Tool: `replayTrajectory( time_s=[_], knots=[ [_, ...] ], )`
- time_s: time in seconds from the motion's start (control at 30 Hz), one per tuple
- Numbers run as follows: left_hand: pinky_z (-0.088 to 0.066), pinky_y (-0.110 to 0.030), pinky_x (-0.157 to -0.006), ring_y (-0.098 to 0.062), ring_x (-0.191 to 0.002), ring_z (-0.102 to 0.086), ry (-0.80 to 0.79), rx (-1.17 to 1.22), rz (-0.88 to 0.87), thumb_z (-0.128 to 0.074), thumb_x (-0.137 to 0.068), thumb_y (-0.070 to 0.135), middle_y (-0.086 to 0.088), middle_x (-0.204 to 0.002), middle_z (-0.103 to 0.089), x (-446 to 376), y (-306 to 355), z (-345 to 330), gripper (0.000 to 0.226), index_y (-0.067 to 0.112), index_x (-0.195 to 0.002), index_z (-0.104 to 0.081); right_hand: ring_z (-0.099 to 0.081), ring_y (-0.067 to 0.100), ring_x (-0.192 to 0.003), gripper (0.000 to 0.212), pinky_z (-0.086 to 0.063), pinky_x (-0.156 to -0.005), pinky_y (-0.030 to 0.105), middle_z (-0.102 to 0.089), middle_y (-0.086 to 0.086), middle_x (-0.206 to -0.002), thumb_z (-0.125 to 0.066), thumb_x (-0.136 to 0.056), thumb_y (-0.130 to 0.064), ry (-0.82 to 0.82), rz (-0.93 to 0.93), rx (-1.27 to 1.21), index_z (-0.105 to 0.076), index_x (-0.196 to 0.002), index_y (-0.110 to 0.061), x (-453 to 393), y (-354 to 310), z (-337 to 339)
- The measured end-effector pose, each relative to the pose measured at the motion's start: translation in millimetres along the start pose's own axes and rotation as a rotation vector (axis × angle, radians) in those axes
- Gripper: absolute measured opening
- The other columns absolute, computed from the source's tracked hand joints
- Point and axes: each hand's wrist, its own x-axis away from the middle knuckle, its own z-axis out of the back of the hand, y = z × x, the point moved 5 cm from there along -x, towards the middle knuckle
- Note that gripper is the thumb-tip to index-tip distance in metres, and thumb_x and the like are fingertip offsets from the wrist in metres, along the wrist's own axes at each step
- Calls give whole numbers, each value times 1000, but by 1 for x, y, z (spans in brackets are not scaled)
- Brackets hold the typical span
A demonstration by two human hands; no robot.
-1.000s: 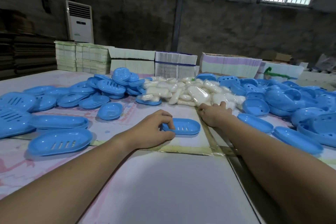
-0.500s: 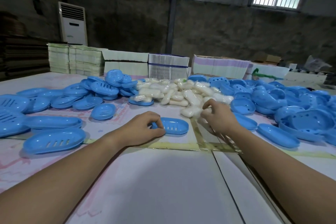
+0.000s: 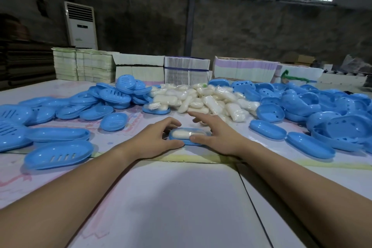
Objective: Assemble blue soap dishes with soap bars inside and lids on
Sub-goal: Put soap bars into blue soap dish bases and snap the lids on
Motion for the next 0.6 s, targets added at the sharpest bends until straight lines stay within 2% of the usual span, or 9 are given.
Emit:
replayTrajectory(
  time_s=[0.1, 0.17, 0.2, 0.33, 0.43, 0.53, 0.6],
  knots=[
    [-49, -19, -95, 2, -110, -59, 0, 1, -18, -77, -84, 46, 23, -116, -63, -1, 1, -1, 39, 43, -116, -55, -58, 2, -99, 23, -47, -87, 26, -65, -18, -104, -71, -83, -42, 108, -26, -199, -69, -106, -37, 2, 9, 15],
    [-49, -19, -94, 1, -109, -60, 3, 6, -29, -77, -84, 45, 22, -115, -64, -1, 2, -1, 36, 43, -114, -56, -59, 4, -89, 6, -47, -79, 25, -66, -15, -89, -75, -81, -36, 129, -48, -192, -73, -84, -32, 3, 13, 19],
    [-49, -19, -93, 0, -108, -60, 3, 7, -34, -77, -85, 44, 21, -114, -65, -1, 2, -1, 34, 43, -112, -57, -59, 4, -87, 6, -47, -78, 25, -66, -15, -87, -75, -80, -37, 119, -65, -154, -73, -81, -32, 3, 14, 18],
    [-47, -14, -87, -1, -103, -61, 9, 2, -37, -77, -85, 41, 20, -112, -65, -1, 4, 1, 29, 45, -107, -59, -56, 6, -94, 13, -47, -82, 26, -63, -16, -96, -70, -85, -39, 71, -87, -48, -70, -93, -29, -2, 9, 6],
    [-44, -5, -78, 6, -98, -60, 3, 4, -27, -77, -85, 41, 22, -109, -65, 0, 5, 1, 27, 47, -105, -61, -56, 7, -93, 12, -47, -81, 24, -63, -14, -97, -67, -87, -40, 100, -73, -20, -70, -94, -30, -1, 9, 10],
    [-46, -5, -84, 4, -104, -60, -7, 23, -30, -78, -85, 39, 24, -110, -64, 1, 6, -1, 27, 48, -104, -62, -57, 7, -88, 11, -46, -73, 21, -62, -15, -91, -64, -91, -39, 143, -134, -24, -70, -93, -30, 1, 18, 19],
    [-45, -6, -87, 1, -109, -60, -21, 23, -37, -78, -85, 39, 24, -112, -64, 1, 6, -3, 28, 48, -107, -63, -57, 8, -88, 13, -47, -73, 24, -62, -12, -94, -62, -91, -37, 206, -183, 76, -69, -97, -28, 1, 30, 28]
  ],
)
